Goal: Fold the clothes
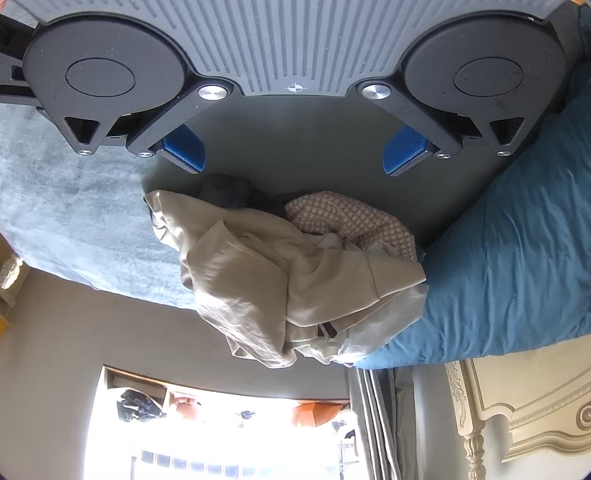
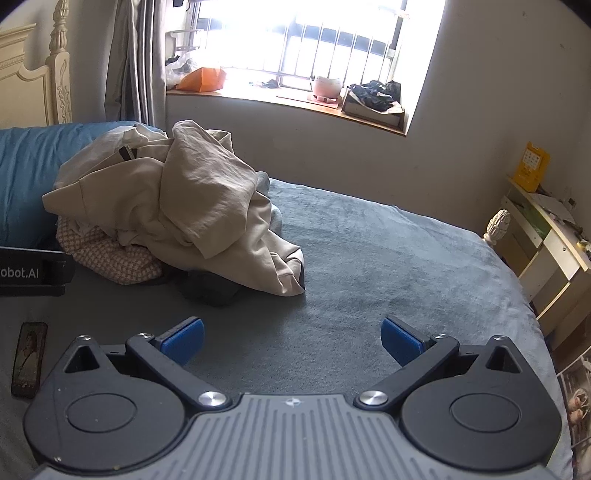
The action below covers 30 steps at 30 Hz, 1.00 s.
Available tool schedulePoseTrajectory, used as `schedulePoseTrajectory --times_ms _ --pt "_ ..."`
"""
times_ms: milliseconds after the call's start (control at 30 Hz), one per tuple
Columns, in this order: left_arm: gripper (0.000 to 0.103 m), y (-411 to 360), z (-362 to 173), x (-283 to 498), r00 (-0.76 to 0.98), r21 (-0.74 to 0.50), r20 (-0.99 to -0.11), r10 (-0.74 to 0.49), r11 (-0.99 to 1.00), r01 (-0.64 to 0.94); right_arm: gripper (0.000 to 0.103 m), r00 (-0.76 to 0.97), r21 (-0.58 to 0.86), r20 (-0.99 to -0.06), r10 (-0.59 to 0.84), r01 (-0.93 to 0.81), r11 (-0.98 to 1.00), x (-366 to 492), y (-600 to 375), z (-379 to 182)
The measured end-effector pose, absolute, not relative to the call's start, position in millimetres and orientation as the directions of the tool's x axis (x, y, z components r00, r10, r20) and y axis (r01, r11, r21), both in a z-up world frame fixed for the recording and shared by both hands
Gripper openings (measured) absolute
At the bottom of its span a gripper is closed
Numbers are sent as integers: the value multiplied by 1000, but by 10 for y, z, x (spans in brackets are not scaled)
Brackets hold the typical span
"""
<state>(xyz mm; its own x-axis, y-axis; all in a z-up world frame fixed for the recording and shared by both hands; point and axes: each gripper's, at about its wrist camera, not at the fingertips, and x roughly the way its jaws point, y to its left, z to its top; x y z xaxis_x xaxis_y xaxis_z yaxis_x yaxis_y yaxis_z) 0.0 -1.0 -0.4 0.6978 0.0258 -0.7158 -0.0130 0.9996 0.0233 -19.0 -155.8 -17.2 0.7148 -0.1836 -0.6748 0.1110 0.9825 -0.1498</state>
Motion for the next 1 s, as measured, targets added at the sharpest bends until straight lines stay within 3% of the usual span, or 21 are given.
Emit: schedulePoseTrajectory --times_ms 1000 --pt "103 143 -73 -69 741 96 -664 99 994 -46 103 670 -88 -717 -193 188 978 -220 -1756 -184"
